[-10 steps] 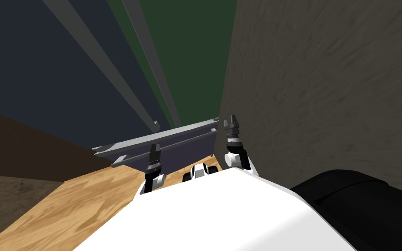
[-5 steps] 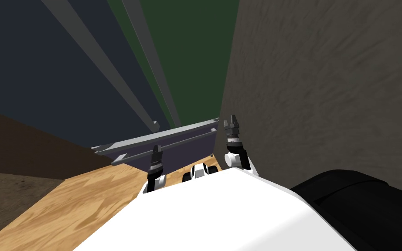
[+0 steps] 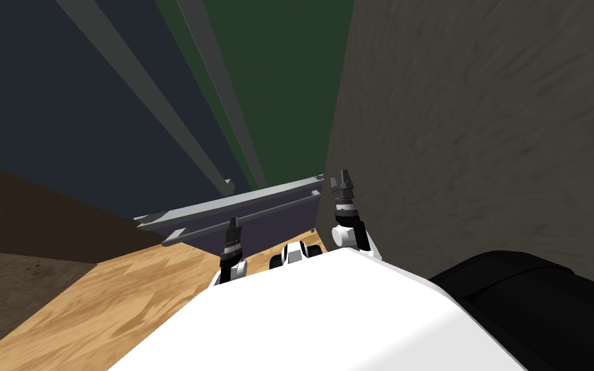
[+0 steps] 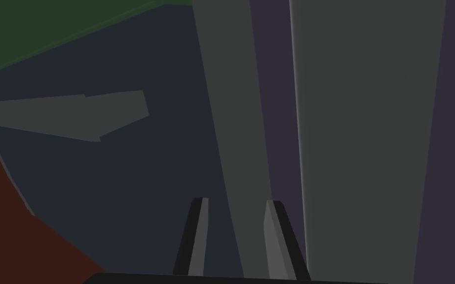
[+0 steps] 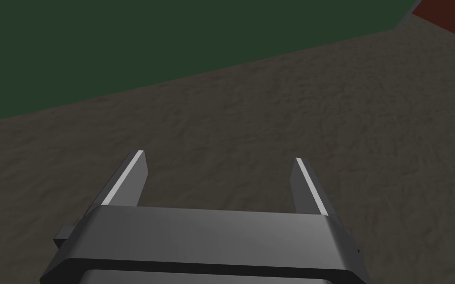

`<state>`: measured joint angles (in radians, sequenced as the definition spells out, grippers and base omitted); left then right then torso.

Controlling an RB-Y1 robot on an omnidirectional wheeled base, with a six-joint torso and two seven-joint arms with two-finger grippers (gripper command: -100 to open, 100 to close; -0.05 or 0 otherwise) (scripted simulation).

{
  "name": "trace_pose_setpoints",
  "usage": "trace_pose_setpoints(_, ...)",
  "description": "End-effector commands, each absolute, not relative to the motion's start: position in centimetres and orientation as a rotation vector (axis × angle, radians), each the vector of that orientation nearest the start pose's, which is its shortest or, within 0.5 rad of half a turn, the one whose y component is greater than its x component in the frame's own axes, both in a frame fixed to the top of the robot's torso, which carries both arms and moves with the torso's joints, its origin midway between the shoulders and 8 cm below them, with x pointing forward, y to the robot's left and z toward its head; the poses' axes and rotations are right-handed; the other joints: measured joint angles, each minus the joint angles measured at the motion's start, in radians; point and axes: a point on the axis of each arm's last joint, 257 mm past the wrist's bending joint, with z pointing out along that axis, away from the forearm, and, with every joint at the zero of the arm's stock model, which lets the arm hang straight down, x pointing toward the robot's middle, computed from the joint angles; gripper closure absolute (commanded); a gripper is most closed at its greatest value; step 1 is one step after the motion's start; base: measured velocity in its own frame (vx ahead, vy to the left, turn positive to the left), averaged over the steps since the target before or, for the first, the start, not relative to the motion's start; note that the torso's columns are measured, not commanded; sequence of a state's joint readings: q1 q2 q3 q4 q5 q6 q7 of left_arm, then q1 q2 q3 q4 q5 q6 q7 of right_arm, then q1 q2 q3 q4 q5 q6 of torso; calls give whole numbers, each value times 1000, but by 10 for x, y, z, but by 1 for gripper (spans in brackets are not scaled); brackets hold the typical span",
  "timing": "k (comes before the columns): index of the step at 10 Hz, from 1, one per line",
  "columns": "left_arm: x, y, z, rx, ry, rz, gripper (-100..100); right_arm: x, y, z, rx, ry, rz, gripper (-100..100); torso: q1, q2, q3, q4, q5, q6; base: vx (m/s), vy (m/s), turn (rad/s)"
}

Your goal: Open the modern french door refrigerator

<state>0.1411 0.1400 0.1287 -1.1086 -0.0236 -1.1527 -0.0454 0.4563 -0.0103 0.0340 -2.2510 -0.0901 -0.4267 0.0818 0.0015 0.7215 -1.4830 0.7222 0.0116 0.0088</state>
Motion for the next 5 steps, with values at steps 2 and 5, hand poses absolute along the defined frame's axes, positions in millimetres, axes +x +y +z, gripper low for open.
trace_pose_setpoints(2,399,315,-246,-726,865,-1179,-100,366,-274,11,730,637,1321,0,-3,0,0,1,-1,0,4,-29,28)
trace_pose_setpoints(5,398,311,-253,-742,862,-1184,-100,366,-274,11,730,637,1321,0,-1,1,0,1,-1,0,6,-8,-1)
